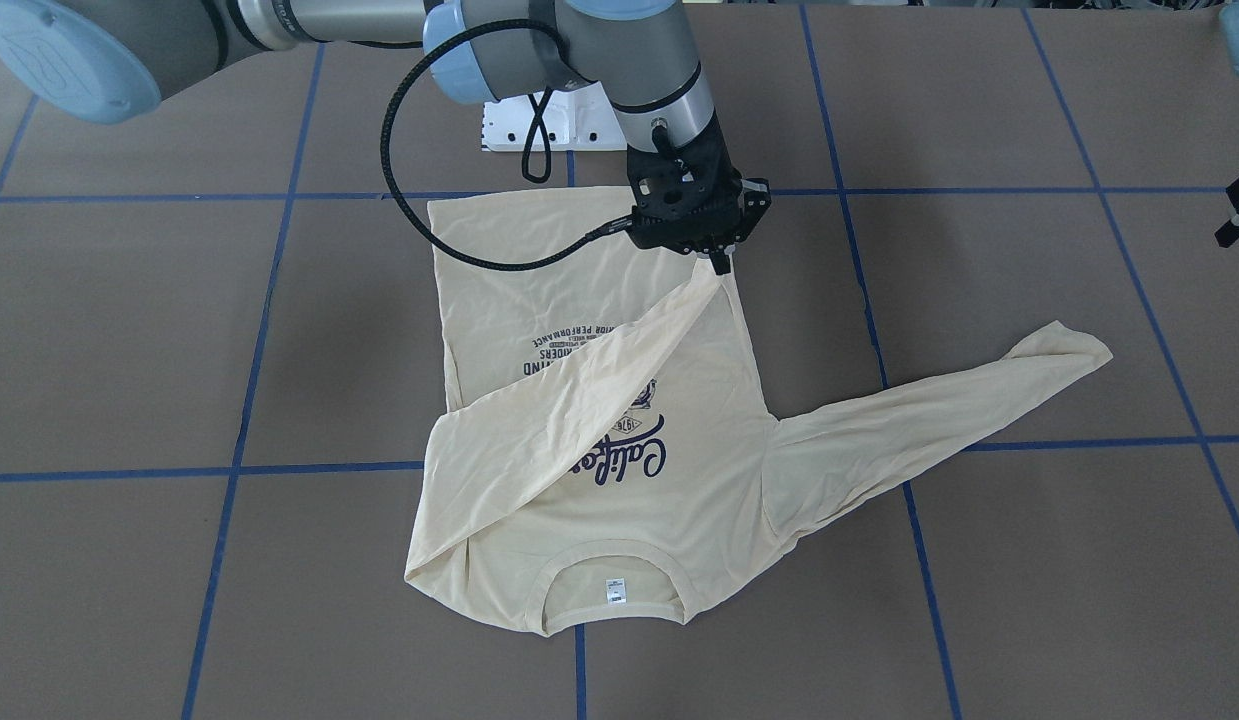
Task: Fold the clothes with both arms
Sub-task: 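Carry the sleeve cuff across the shirt front toward the collar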
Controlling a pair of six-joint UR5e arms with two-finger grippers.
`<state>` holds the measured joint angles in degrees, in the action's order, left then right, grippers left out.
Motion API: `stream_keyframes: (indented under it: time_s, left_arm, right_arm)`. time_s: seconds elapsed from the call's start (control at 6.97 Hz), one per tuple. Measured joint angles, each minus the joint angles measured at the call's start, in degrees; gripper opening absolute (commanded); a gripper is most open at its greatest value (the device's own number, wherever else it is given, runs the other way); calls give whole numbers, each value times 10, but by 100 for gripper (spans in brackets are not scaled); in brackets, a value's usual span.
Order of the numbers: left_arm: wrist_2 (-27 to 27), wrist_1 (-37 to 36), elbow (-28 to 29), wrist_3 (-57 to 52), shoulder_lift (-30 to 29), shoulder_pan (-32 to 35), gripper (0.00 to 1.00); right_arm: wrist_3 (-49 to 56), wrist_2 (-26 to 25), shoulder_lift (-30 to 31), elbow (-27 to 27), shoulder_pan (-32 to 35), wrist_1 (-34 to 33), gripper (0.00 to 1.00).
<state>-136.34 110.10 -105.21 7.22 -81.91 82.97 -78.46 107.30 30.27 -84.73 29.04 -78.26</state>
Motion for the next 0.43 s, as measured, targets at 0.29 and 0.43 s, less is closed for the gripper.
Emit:
stream_keyframes:
  time_s: [0.29,0.43]
  left_arm:
    - [-1,25,17,1,0,0,100]
    - [-4,28,19,2,0,0,100]
  right_arm:
    - [4,0,0,-5,-13,0,0]
    - [4,0,0,-6,-17,0,40]
